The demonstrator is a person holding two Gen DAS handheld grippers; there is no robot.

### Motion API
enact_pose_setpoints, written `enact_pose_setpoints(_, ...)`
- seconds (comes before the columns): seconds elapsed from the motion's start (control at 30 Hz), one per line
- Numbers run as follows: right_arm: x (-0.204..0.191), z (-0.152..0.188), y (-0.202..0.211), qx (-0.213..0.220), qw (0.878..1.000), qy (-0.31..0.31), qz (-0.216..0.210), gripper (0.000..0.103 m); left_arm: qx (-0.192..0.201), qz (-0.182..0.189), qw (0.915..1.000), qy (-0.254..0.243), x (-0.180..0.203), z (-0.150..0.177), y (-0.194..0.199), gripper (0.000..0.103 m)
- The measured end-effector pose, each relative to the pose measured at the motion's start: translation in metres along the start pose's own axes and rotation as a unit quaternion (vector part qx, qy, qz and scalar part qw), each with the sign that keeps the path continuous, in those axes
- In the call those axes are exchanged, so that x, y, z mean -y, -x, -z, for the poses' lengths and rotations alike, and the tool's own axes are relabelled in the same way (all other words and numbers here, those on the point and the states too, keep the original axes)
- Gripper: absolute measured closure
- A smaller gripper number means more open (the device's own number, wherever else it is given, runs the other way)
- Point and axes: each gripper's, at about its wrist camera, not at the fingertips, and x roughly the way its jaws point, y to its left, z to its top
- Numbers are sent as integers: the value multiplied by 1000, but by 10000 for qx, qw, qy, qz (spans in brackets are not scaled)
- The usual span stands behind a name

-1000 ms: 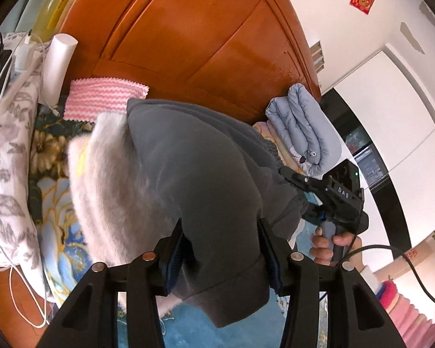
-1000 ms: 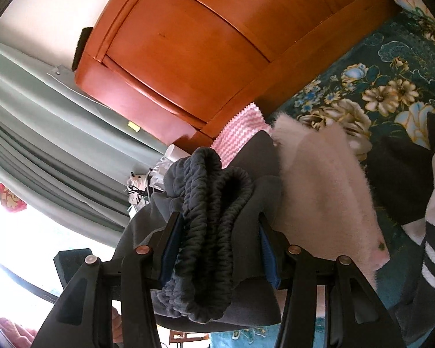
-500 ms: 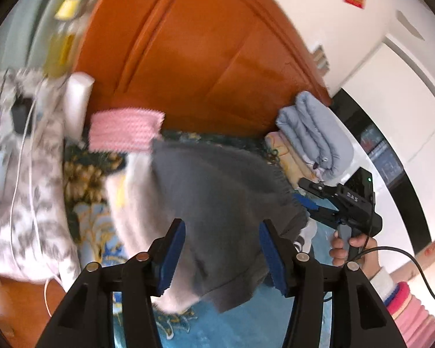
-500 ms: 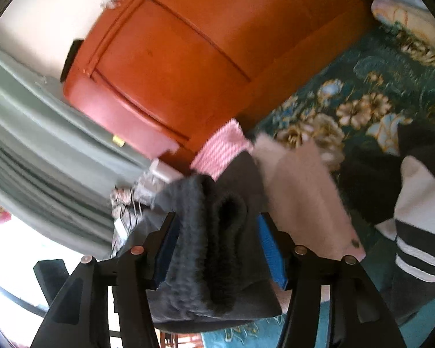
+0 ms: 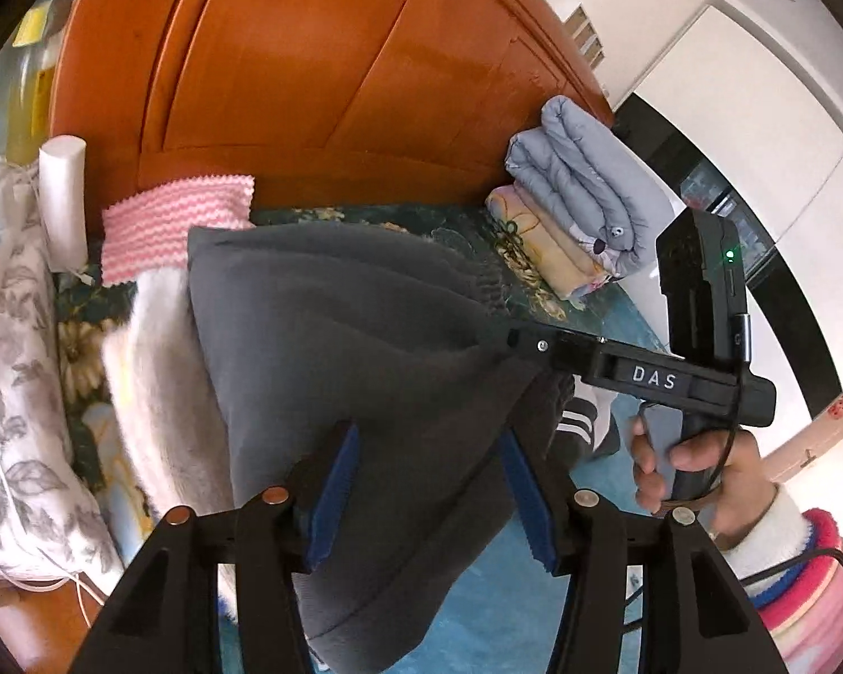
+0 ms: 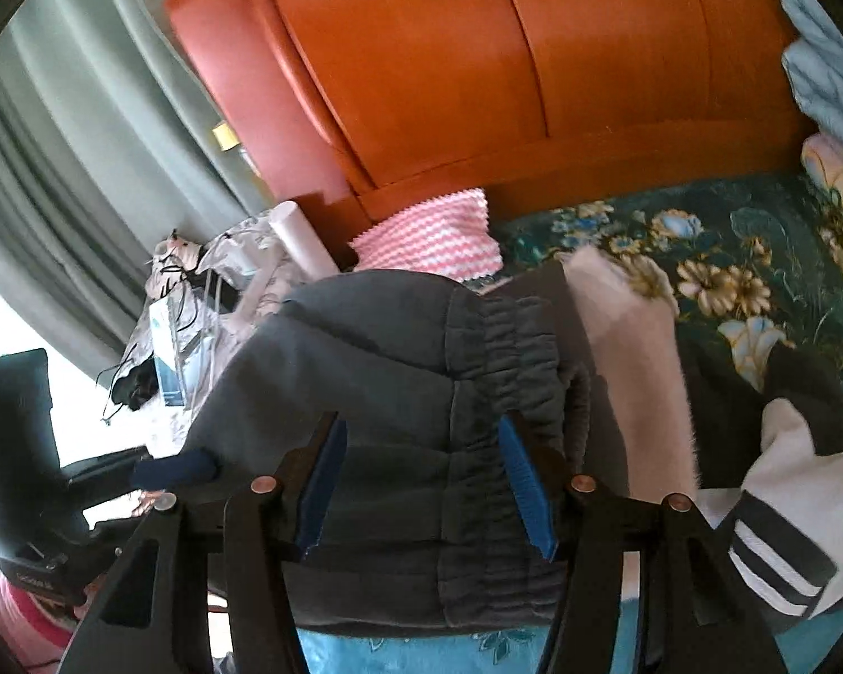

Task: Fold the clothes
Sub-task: 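Carry the sweatpants with both tools toward the clothes pile by the headboard, then lower the sweatpants onto the clothes pile and open both tools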

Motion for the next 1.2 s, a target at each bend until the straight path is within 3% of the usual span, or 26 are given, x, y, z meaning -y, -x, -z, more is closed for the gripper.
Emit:
enact_pose_setpoints(0.3,-5,-4,-19,-152,9989,10,437,45,-145,-690,9954,-651,17,6,-13,46)
enact_pose_setpoints(0.5,-25,1,24,221,9995,-24,244,45,182,-835,9956,-390,33,8,30,45)
enact_pose_setpoints(0.57,-32,8,39,266,9992,82,289,45,307,-856,9952,-353,44,14,41,40)
enact_pose_setpoints(0.67,-39,25,59,321,9989,145,321,45,260,-855,9957,-244,55,32,41,31)
enact_pose_setpoints(0.8,-48,56,75,243,9983,329,415,44,197,-853,9961,-99,68,57,41,30)
enact_pose_setpoints(0.87,-50,71,78,157,9981,392,450,36,166,-853,9962,-26,75,69,41,30)
enact_pose_setpoints(1.1,-47,101,78,-113,9969,484,615,33,158,-1081,9940,-43,91,95,33,19)
enact_pose_setpoints(1.17,-48,106,77,-123,9960,547,695,27,149,-1190,9928,2,89,100,31,19)
enact_pose_setpoints(1.2,-48,108,76,-129,9957,569,727,17,137,-1244,9921,26,87,103,29,19)
